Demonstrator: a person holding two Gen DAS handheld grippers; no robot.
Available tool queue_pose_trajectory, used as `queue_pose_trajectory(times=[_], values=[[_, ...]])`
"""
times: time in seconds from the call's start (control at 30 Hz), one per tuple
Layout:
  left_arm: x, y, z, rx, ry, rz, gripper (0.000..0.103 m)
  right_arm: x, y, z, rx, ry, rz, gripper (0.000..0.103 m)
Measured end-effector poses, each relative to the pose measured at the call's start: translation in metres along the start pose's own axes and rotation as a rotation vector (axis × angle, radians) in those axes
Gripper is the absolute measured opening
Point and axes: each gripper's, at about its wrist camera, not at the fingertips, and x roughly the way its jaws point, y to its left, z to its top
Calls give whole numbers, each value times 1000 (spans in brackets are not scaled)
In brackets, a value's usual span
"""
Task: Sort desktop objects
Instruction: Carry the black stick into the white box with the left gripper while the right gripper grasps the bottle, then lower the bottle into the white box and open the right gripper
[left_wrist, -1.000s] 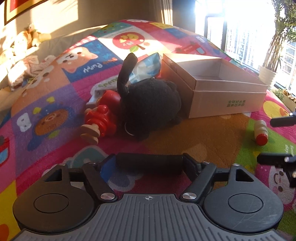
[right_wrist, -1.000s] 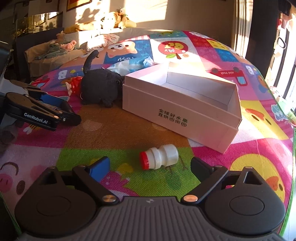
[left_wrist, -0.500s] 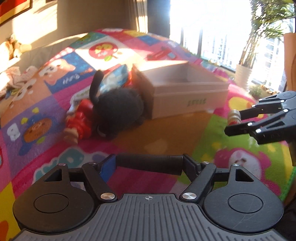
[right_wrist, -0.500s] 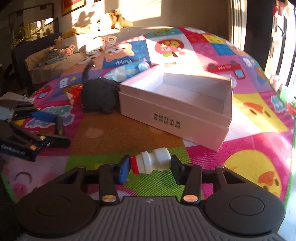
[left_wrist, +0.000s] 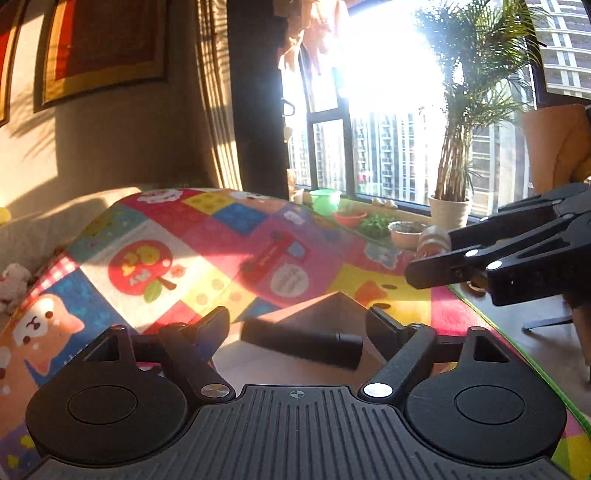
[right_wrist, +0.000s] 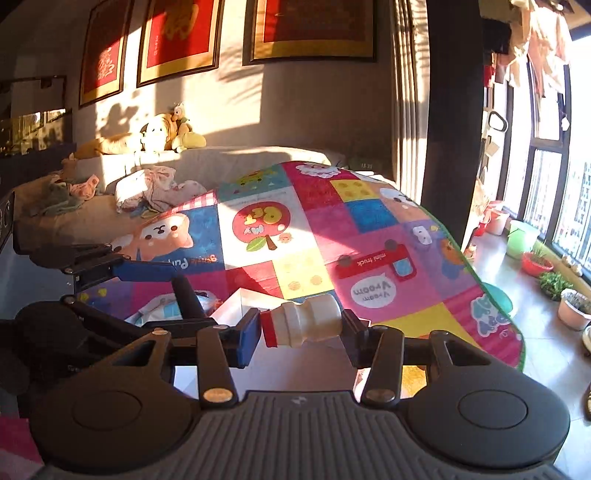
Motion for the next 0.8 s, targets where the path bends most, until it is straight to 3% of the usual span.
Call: queue_pose_trajectory(times=[0.13, 0.27, 0.33, 0.53, 0.6, 0.73, 0.8], values=[[-14, 16, -15, -4, 18, 63, 97, 25, -10, -9, 79, 37, 4, 65], [-37, 31, -54, -12, 101, 156, 97, 39, -19, -36, 135, 89, -39, 83], [-49, 41, -74, -33, 133, 190, 99, 48, -29, -49, 186, 126, -66, 87], [-80, 57, -111, -88, 191, 245, 100, 94, -43, -76, 329, 280, 20, 87], [-85, 61, -117, -95, 209, 245, 100, 105, -34, -74, 342, 276, 31, 94], [-76, 59, -117, -94, 221, 242, 100, 123, -14, -66, 304, 265, 72, 94], [-68, 59, -117, -99, 217, 242, 100, 121, -5, -62, 276, 247, 49, 94]])
